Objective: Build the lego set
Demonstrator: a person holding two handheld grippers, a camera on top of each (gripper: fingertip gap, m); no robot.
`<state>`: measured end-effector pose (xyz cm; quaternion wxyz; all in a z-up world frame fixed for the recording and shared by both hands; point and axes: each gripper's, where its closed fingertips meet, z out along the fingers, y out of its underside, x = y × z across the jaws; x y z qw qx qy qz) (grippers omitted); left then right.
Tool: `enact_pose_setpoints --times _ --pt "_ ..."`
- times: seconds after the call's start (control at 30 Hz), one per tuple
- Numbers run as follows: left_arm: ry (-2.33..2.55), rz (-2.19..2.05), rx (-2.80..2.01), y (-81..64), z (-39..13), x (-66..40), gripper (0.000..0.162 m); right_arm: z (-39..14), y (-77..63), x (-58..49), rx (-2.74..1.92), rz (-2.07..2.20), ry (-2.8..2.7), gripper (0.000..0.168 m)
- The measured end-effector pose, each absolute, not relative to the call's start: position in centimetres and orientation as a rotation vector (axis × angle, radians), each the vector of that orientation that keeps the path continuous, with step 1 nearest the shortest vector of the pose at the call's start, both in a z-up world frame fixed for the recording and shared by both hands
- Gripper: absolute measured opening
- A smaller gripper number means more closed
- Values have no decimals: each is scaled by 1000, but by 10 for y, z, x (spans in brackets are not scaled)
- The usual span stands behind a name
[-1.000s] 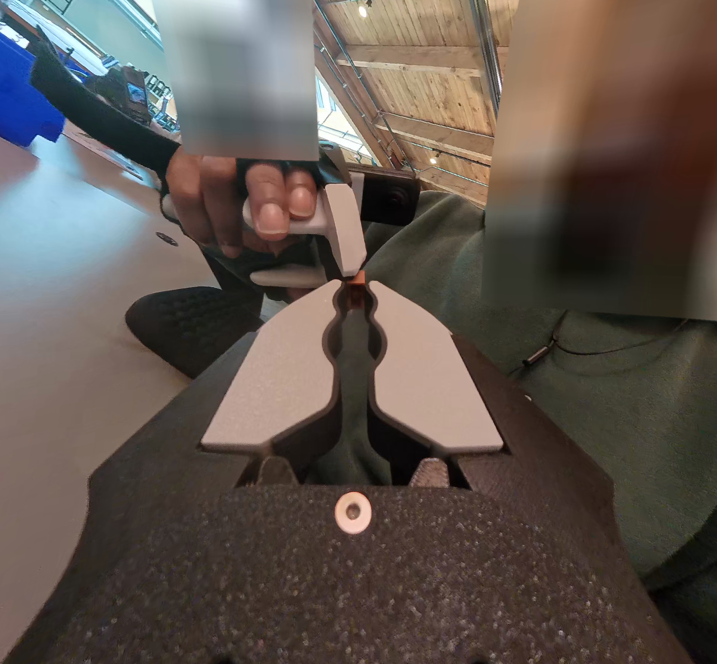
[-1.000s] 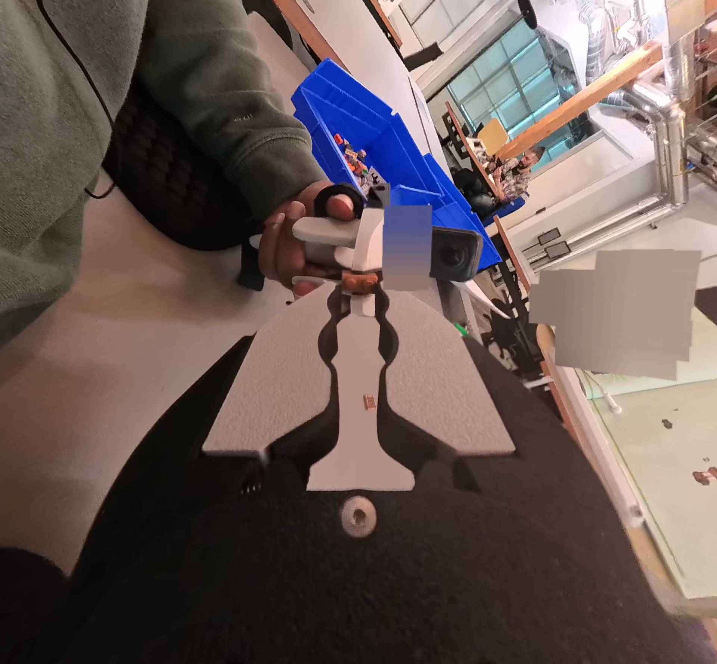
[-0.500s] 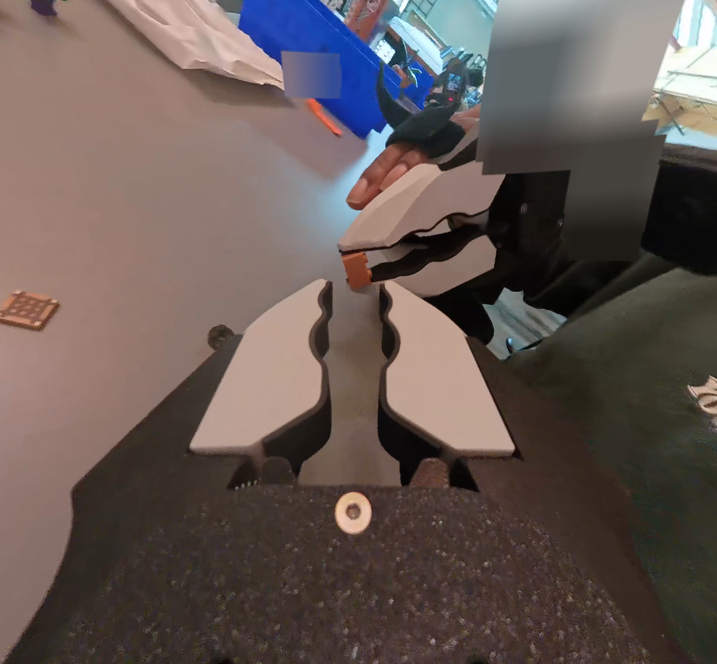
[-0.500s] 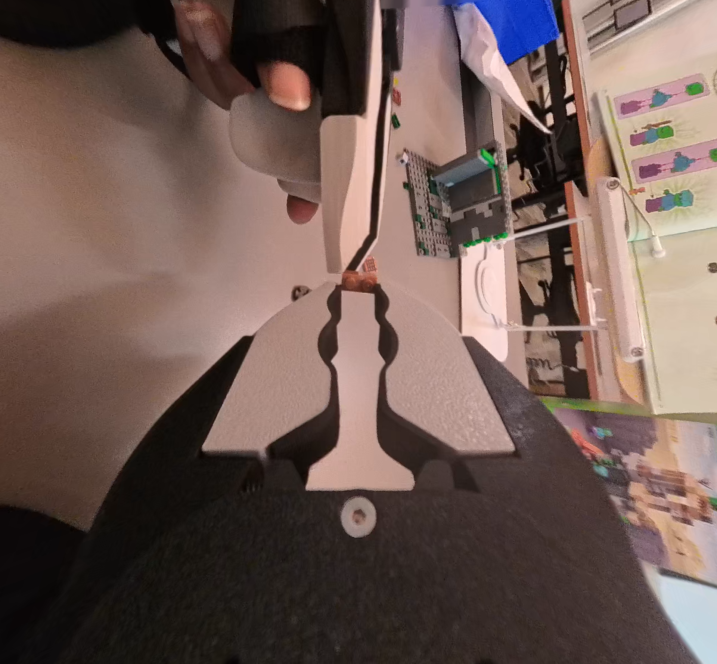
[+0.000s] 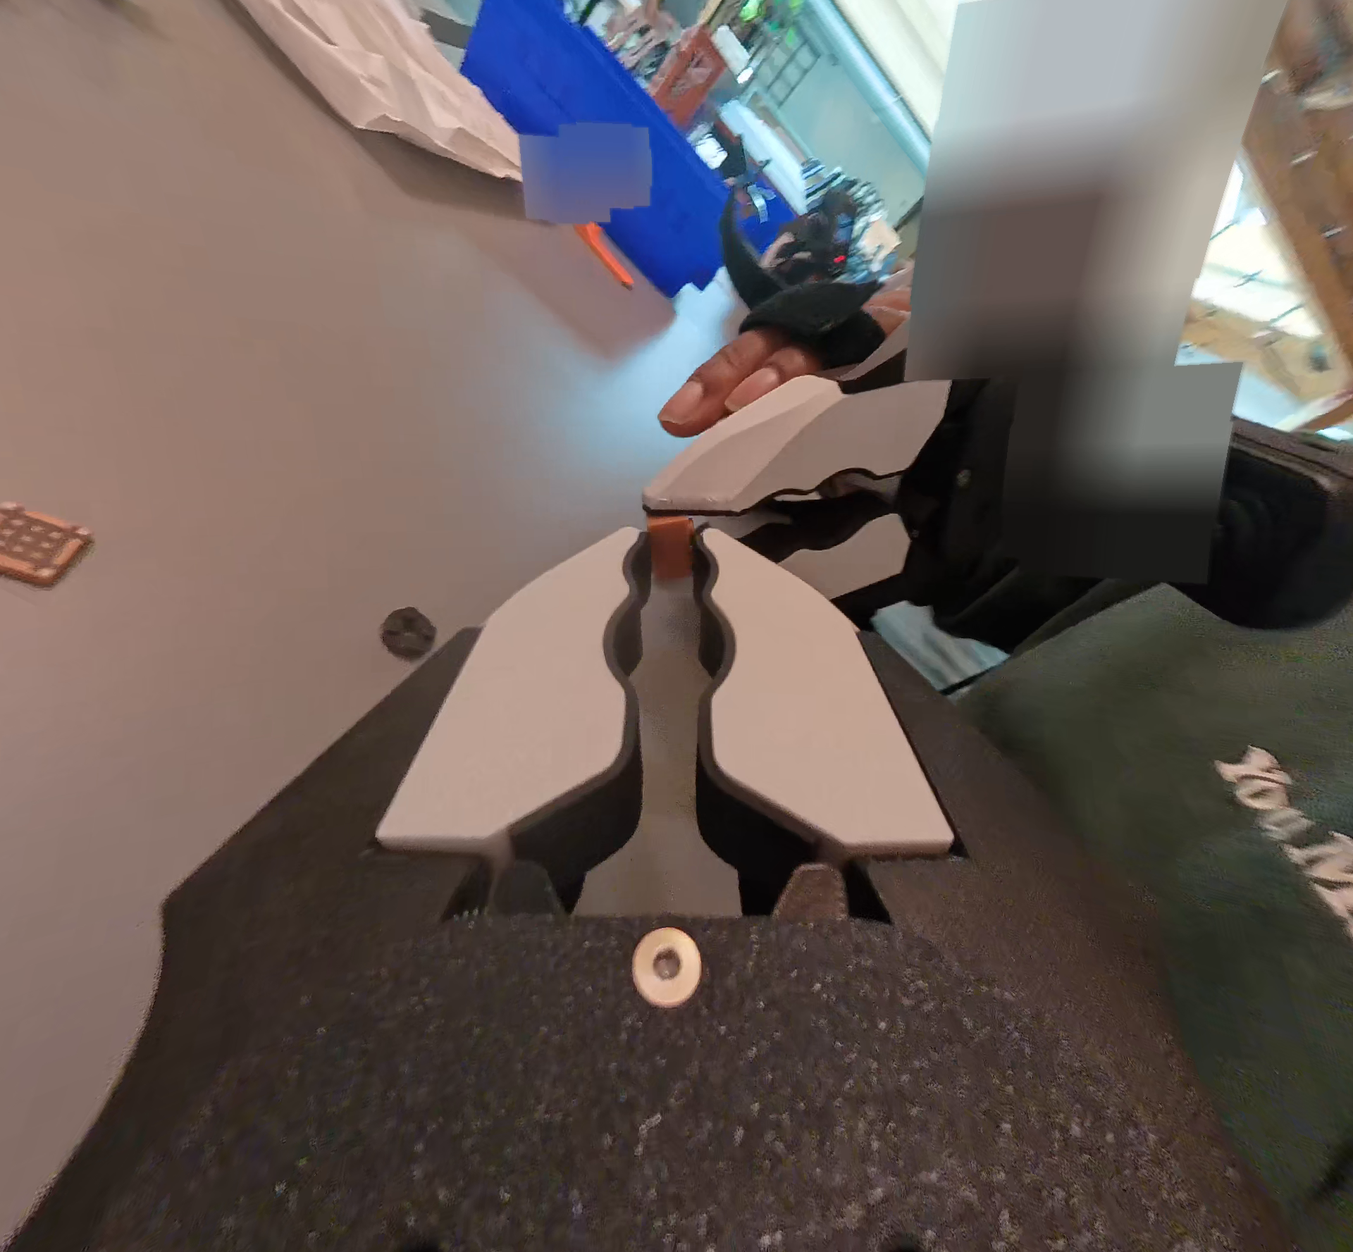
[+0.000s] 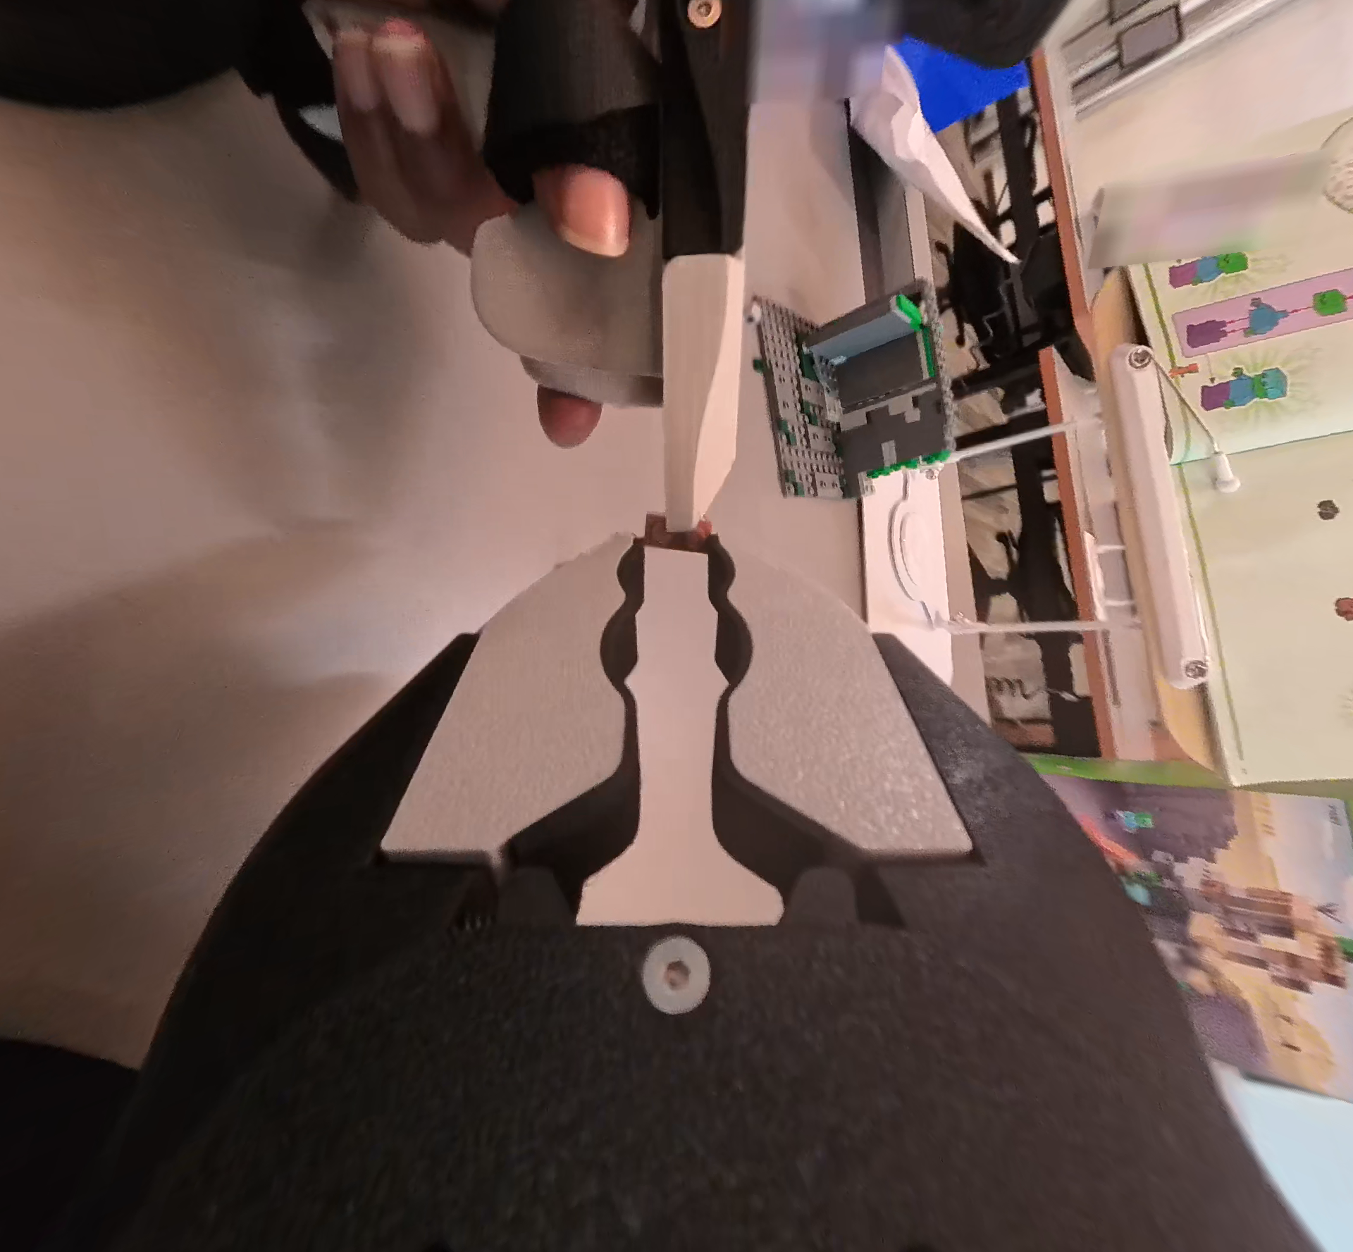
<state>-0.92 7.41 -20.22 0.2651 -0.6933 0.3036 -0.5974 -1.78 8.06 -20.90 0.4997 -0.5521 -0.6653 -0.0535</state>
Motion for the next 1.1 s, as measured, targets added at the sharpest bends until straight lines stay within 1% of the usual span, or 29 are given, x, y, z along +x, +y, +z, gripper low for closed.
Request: enact_pose_setpoints --times 0.23,0.43,0.47,0.5,0.63,0.7,0.77,0.83,0.97,1.1 --pt "709 -1990 -1747 68 -182 -17 9 -193 73 -22 -1272 118 -1511 17" --pt "674 -2070 -1737 68 -181 -17 9 -186 70 -27 -1219 126 -1485 21" --pt "673 -2080 -1739 68 -181 -17 9 -187 70 -28 -1214 121 -1490 21" --pt "674 -2081 -1741 67 -182 -17 9 -187 70 -29 -1208 117 -1493 17" --pt "680 -2053 -1761 69 -186 -16 9 -191 72 -28 -1236 129 -1502 16" --pt "699 -1977 -1777 73 -190 -16 10 -195 76 -27 -1304 184 -1479 16" --pt "743 -1794 -1806 84 -198 -19 18 -204 85 -20 -1407 236 -1445 16" --pt "845 -1556 -1854 94 -213 -25 22 -216 93 -12 -1524 313 -1408 16" --pt "1125 -1076 -1912 108 -252 -33 24 -244 100 -3 -1736 466 -1364 16" --pt "1390 -851 -1883 109 -277 -30 24 -260 104 -3 -1815 513 -1368 16"
